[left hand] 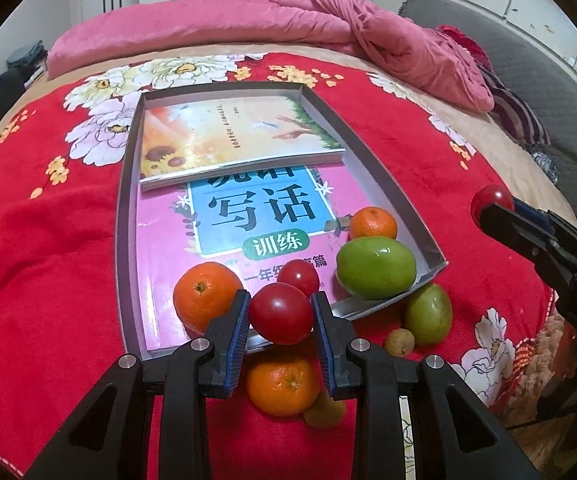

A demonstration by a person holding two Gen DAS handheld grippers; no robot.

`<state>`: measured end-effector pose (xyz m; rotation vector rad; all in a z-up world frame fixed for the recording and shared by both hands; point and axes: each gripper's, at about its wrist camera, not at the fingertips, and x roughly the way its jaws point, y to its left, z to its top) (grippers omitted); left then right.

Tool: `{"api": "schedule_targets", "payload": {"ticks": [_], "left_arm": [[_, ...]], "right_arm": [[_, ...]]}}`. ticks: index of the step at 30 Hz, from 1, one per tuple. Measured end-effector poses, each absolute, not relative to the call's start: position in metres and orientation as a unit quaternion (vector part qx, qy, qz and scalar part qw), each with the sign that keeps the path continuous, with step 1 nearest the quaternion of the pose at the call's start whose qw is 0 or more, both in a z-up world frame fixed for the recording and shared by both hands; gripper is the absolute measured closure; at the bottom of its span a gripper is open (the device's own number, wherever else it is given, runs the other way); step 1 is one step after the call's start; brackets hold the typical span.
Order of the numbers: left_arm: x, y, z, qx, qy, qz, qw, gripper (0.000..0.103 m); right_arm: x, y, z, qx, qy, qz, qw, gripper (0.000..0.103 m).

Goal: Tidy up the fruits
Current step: 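Lift and carry both held cherry tomatoes over the grey tray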

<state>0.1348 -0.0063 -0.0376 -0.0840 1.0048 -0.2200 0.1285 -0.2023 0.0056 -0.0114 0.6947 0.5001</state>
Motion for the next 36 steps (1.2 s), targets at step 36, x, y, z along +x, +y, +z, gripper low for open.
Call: {"api": "schedule_targets", "payload": {"ticks": [36], "left_arm": [[0.140,-0.006,-0.046,-0.047,0.482,-0.117,0.867,0.071]], "right_arm": [[0.151,-0.174,-0.030,-0.115,0.380,0.261,0.880,0.070]]}}
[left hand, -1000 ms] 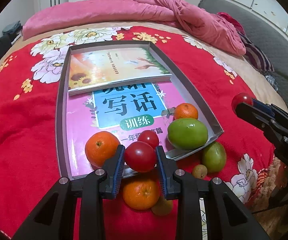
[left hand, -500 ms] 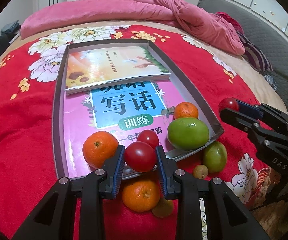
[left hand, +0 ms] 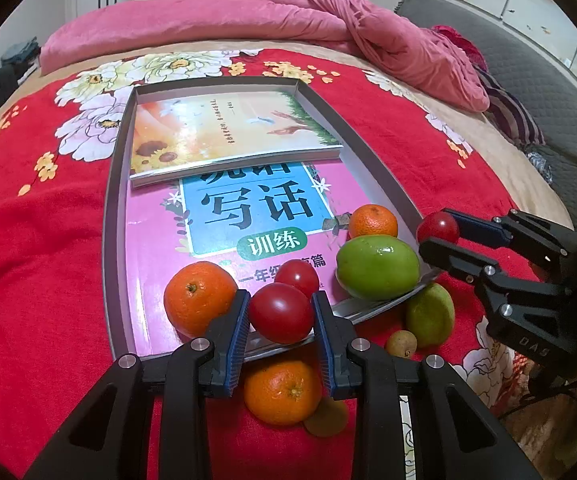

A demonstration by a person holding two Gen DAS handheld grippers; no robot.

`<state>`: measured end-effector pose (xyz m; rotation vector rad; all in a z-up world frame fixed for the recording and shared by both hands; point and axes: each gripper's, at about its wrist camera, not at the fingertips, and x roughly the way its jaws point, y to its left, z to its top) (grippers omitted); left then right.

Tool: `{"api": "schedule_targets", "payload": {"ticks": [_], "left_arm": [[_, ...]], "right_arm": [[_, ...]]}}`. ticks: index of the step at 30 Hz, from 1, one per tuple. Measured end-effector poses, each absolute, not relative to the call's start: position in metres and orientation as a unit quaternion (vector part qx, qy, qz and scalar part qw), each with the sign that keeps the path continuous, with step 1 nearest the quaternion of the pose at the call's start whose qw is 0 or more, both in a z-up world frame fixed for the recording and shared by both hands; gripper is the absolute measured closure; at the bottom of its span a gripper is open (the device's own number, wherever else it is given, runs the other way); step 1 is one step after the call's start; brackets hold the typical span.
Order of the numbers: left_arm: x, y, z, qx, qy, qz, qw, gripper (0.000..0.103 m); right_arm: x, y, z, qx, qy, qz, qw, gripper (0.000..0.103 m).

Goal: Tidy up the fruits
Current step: 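Lift and carry both held cherry tomatoes over the grey tray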

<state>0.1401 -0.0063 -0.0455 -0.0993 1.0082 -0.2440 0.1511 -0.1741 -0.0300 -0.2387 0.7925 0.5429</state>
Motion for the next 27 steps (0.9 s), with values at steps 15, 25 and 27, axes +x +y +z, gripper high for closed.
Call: {"api": "schedule_targets", "payload": {"ticks": [15,25,27], "left_arm": [[0.140,-0.007,-0.046,-0.050,0.482,-0.117,0.867,0.071],[0.140,-0.005,-0.047,-0.058,0.483,-0.118,0.865,0.071],[0.140,-0.005,-0.047,-0.058,0.484,-0.118,0.865,0.071]], "right_arm": [[0.159,-0.169,-0.041,-0.131,0.394,0.270,0.869,0.070],[0.162,-0.173,-0.042,-0.109,0.400,0.278,0.866,0.070],[0.162,-0.173,-0.042,-0.107,0.401,0.278,0.866,0.070]]}}
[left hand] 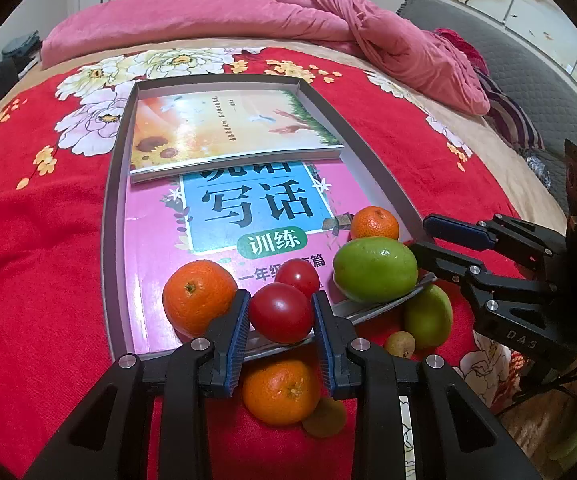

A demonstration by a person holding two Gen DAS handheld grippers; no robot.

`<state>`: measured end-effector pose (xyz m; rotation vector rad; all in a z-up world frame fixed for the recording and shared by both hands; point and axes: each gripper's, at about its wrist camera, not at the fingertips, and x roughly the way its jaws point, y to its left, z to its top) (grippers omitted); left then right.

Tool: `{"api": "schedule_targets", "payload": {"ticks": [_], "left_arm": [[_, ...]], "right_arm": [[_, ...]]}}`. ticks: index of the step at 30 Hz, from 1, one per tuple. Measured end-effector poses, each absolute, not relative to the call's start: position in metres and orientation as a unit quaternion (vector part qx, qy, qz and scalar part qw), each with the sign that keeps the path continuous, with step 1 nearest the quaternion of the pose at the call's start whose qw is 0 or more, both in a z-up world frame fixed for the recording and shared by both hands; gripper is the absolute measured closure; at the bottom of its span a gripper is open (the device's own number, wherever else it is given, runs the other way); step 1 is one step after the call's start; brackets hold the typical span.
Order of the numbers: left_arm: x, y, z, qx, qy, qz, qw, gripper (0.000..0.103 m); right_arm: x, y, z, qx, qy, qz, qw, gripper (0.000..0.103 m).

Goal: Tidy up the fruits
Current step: 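Lower both cherry tomatoes into the tray and open both tools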

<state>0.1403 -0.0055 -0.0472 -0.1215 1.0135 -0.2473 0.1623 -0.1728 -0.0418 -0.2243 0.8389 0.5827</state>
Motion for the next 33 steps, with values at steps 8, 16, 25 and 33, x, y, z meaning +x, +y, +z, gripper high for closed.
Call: {"api": "schedule_targets", "payload": {"ticks": [8,16,25,33], "left_arm": [[0.140,-0.005,-0.047,-0.058,0.484,-0.118,0.865,0.071],[0.140,-0.003,-0.047,-0.063,0.484,-0.119,0.865,0.071],[0.139,-0.001,-0.046,-0.068,0.485,-0.121,0.863,0.069],[0.138,-0.002,-0.044,-0.071,0.484,-0.124,0.864,0.062]], "right_arm": [[0.164,-0.181,-0.040,-0.088,0.404,0.271,0.869,0.070],[0.159,-0.185,-0.035,-0.089,0.396,0.259,0.877,0.062],[0.155,-0.187,-0.033,-0.079,0.394,0.256,0.879,0.059],[0.154,-0.187,-0.031,-0.078,0.389,0.259,0.881,0.055]]}}
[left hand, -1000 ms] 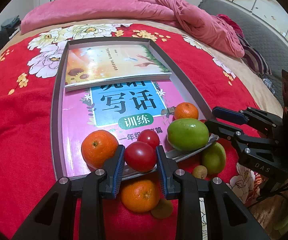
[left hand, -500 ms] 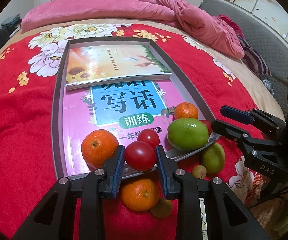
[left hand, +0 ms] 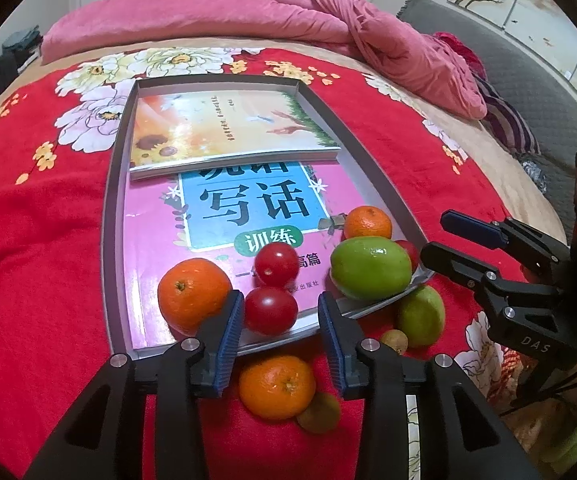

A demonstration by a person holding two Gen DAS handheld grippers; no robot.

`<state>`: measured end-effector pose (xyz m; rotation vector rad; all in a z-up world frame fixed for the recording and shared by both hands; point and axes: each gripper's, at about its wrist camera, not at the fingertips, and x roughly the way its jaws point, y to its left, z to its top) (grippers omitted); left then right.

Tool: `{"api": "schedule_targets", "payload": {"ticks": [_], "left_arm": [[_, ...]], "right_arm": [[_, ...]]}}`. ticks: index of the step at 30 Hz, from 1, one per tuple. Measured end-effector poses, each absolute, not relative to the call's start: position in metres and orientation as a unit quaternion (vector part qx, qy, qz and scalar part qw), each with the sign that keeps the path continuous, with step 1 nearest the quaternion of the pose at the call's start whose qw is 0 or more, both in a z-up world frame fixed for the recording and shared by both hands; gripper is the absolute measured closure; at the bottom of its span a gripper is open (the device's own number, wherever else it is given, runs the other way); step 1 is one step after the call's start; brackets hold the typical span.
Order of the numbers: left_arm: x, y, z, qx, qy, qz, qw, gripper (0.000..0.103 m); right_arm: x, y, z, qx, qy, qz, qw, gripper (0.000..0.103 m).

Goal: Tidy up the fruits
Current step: 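Lower both cherry tomatoes into the tray and open both tools, then withdraw both open tools from the tray toward the remaining fruit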

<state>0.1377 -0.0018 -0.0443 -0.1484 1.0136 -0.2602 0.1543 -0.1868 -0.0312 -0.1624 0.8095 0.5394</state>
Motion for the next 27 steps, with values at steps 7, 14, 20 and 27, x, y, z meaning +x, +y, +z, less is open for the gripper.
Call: {"api": "schedule_targets", "payload": {"ticks": [7,14,20,27], "left_arm": [[0.136,-0.001,-0.039,-0.076,0.476,-0.124,0.867,0.053],[0.134,0.002,-0.034,-0.083,0.472,-0.121,0.869,0.046],[0.132,0.009,-0.027,-0.101,0.464,-0.119,0.872,0.040],[0.128,0.014,-0.019,-0.108,0.455,-0.117,0.876,0.038]], "right_arm": [[0.152,-0.187,-0.028,-0.071,0.383,0.260,0.884,0.049],[0.151,-0.188,-0.027,-0.070,0.381,0.258,0.885,0.046],[0.151,-0.189,-0.024,-0.068,0.376,0.255,0.888,0.043],[0.150,-0.192,-0.022,-0.062,0.372,0.249,0.892,0.042]]}}
